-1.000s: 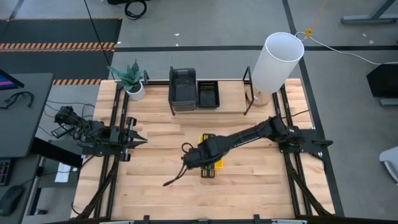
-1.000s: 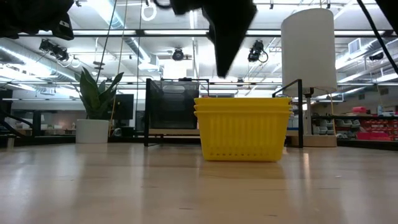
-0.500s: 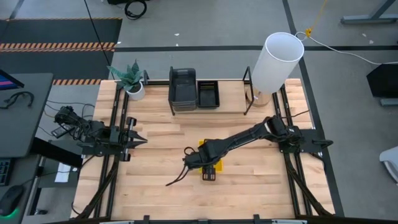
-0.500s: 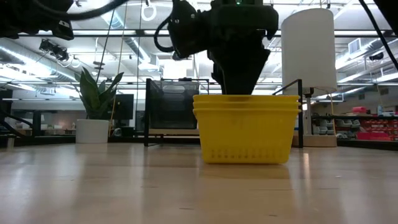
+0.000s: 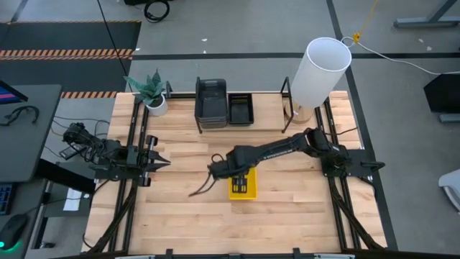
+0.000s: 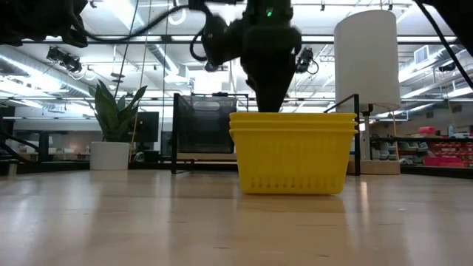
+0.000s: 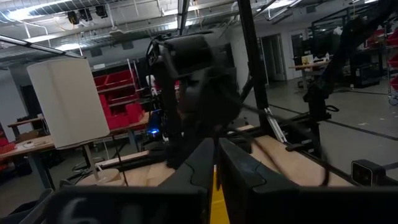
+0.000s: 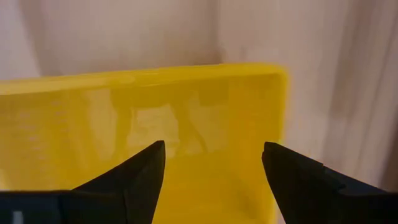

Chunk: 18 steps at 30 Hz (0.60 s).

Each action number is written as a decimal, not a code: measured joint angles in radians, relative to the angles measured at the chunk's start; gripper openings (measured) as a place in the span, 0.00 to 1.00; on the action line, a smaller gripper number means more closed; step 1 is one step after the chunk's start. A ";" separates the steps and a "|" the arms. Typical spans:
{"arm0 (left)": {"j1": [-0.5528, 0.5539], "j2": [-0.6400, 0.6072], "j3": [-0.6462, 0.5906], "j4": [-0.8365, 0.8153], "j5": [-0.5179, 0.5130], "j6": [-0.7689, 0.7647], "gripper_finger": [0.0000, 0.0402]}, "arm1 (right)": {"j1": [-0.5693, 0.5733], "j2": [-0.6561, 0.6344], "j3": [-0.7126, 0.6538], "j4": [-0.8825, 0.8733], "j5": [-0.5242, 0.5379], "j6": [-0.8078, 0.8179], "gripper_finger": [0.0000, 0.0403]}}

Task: Stack baskets on shelf by color
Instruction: Put the stacked yellow baskets on the shelf

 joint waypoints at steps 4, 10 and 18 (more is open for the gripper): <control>0.000 0.000 0.000 0.000 0.000 0.000 0.06 | -0.042 0.000 0.000 -0.007 -0.003 -0.045 0.68; 0.000 0.000 0.000 0.000 0.000 0.000 0.07 | -0.101 0.000 -0.008 -0.003 -0.031 -0.100 0.67; 0.000 0.000 0.000 0.000 0.000 0.000 0.09 | -0.141 0.000 -0.127 0.052 -0.070 -0.149 0.61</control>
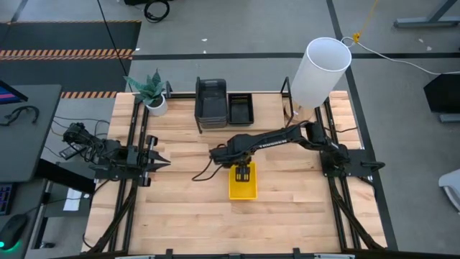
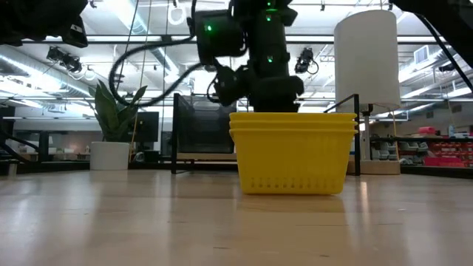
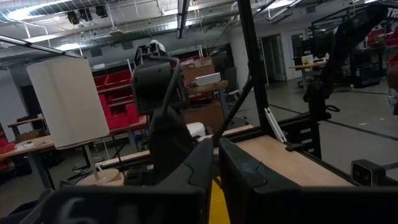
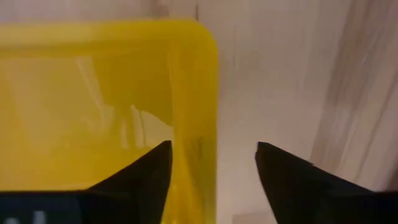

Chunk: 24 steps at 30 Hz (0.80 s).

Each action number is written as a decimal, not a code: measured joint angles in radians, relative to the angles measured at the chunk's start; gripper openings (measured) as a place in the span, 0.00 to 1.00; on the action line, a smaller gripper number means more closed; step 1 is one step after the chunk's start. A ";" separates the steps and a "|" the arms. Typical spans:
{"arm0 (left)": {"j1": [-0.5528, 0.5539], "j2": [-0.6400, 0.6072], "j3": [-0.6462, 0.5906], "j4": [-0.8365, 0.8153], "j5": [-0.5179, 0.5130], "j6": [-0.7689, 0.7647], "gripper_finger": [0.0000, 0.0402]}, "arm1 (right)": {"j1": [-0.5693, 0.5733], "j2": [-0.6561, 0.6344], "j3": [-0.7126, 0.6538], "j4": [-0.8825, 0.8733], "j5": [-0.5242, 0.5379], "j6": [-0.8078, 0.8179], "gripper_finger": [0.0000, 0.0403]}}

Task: Stack baskets on shelf by color
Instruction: Put the stacked yellow baskets on the shelf

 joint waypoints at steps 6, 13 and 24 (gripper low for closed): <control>0.000 0.000 0.000 0.000 0.000 0.000 0.06 | -0.008 -0.001 -0.051 0.000 -0.002 -0.008 0.38; 0.000 0.000 0.000 0.000 0.000 0.000 0.08 | -0.009 -0.017 -0.055 -0.065 -0.054 -0.053 0.04; 0.000 0.000 0.000 0.000 0.000 0.000 0.07 | -0.117 -0.245 -0.056 -0.216 0.045 -0.125 0.03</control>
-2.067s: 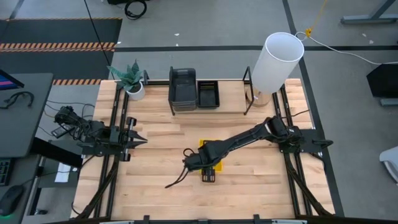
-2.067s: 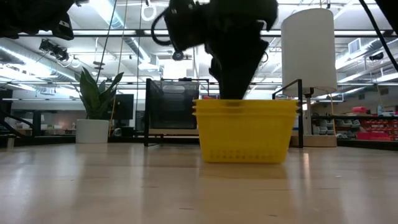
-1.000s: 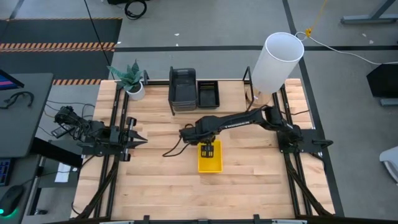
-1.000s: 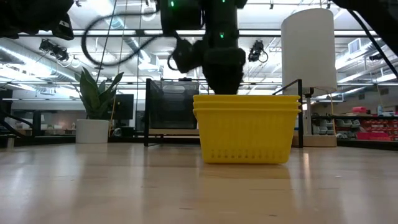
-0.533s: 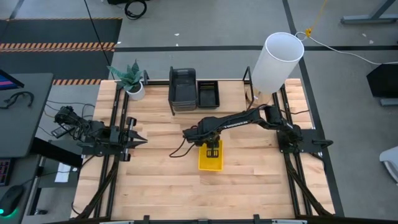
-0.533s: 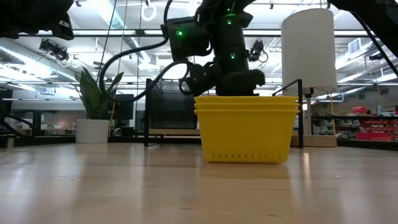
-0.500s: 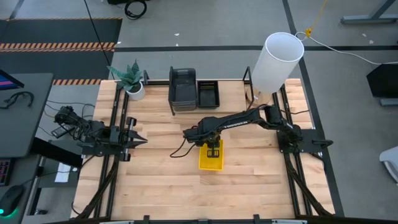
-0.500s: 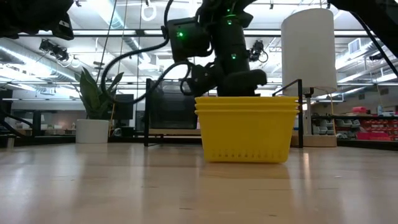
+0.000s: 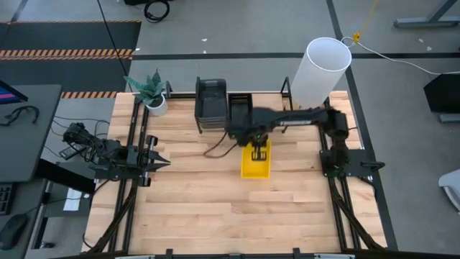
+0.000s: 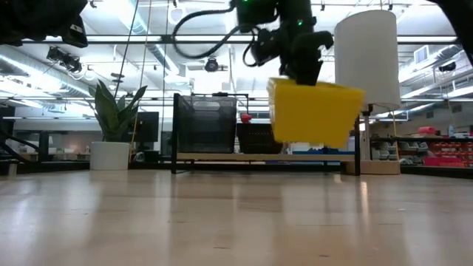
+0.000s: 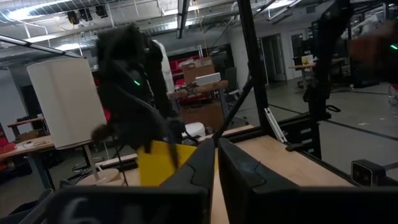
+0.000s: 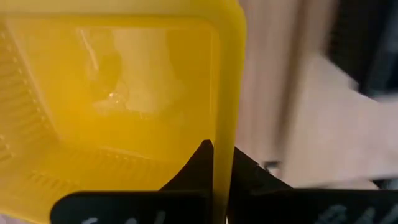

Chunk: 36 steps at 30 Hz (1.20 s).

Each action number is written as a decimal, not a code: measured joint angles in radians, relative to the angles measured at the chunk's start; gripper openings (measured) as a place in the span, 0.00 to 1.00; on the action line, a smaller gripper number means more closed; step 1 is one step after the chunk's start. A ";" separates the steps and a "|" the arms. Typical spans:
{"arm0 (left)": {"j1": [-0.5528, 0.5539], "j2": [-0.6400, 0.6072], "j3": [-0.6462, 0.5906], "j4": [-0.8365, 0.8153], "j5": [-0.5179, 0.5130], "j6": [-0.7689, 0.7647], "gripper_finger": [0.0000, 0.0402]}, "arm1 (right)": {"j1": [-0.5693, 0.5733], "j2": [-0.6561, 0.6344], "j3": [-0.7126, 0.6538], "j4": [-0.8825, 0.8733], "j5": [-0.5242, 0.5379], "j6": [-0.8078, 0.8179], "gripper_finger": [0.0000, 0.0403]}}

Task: Stack baskets on shelf by color
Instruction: Put the stacked yellow baskets on the shelf

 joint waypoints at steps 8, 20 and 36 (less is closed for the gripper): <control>0.000 0.000 0.000 0.000 0.000 0.000 0.08 | -0.122 -0.153 0.000 -0.038 0.171 -0.130 0.03; 0.000 0.000 0.000 0.000 0.000 0.000 0.06 | -0.286 -0.179 0.000 -0.028 0.363 -0.312 0.03; 0.000 0.000 0.000 0.000 0.000 0.000 0.07 | -0.478 -0.180 -0.070 0.187 0.325 -0.541 0.04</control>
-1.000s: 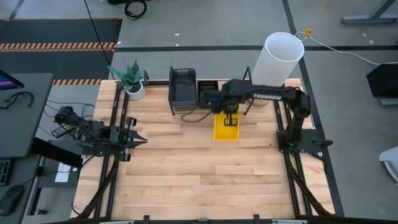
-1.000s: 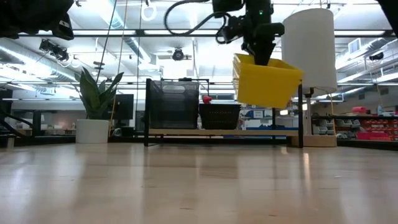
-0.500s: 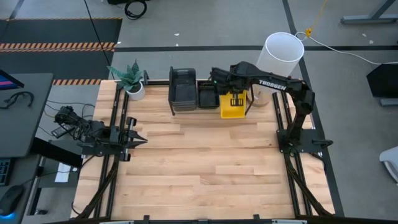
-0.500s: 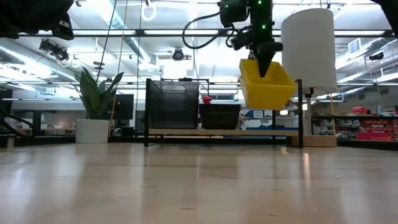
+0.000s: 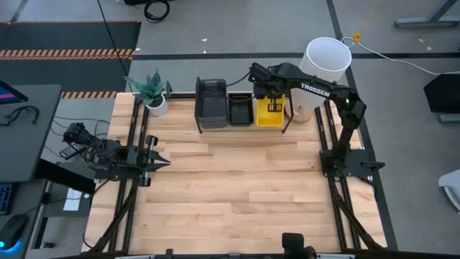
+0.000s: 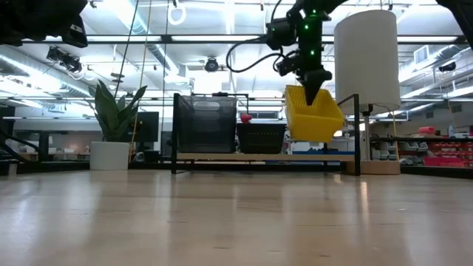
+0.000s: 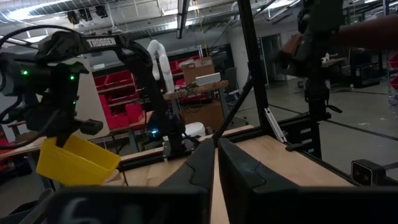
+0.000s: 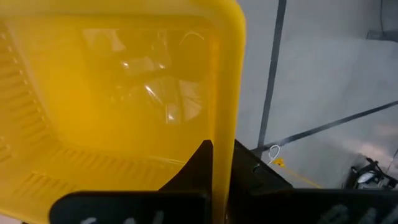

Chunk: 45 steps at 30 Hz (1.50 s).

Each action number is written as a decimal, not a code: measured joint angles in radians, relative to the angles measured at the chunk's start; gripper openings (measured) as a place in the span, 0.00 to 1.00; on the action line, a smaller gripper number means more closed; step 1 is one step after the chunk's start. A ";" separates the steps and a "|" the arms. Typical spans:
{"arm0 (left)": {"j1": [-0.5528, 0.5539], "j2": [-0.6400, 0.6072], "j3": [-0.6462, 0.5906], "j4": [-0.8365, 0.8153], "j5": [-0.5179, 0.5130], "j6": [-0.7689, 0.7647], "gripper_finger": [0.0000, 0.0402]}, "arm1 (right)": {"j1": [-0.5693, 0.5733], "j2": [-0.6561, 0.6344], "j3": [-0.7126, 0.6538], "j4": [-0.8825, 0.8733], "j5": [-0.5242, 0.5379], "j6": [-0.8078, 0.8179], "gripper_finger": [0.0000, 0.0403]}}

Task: Stack baskets on shelf by color
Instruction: Put the stacked yellow baskets on the shelf

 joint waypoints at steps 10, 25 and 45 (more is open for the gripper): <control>0.000 0.000 0.000 0.000 0.000 0.000 0.09 | -0.026 0.000 -0.114 0.122 -0.013 -0.042 0.05; 0.000 0.000 0.000 0.000 0.000 0.000 0.07 | -0.020 0.000 -0.154 0.203 0.037 -0.050 0.24; 0.000 0.000 0.000 0.000 0.000 0.000 0.08 | 0.036 -0.002 -0.279 0.331 -0.105 0.008 0.25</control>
